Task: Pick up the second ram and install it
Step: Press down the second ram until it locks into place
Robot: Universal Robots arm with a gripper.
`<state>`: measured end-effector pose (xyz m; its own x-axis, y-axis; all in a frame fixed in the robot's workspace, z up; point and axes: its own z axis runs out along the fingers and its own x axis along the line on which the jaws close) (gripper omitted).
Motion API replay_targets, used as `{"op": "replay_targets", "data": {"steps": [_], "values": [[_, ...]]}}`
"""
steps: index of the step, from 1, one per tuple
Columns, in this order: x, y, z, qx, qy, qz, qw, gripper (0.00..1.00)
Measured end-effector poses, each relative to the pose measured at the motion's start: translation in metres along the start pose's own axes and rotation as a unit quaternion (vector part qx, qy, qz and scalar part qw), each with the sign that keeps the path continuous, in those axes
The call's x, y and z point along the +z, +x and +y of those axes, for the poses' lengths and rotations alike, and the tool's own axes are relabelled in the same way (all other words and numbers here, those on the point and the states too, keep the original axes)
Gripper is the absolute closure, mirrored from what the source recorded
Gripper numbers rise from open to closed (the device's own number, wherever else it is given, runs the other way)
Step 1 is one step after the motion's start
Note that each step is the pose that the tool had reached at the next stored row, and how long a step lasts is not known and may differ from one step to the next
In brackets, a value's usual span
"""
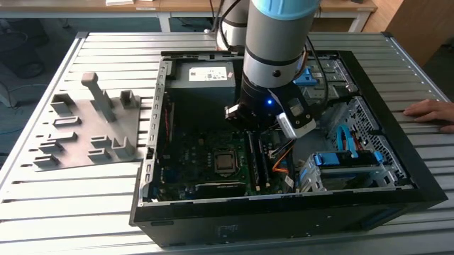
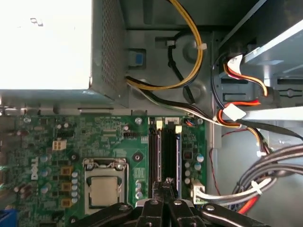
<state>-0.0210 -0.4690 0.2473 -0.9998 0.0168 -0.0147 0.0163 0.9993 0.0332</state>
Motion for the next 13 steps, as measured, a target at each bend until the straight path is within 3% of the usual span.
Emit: {"op": "replay_targets", "data": {"steps": [7,13], "values": [[0.0135,-0.0006,0.0181,0.000,-0.0001,0.0000,1.0000,0.90],[0.0245,-0.0005,0.0199,-0.001,-0.0002,0.0001,1.0000,0.90]]}}
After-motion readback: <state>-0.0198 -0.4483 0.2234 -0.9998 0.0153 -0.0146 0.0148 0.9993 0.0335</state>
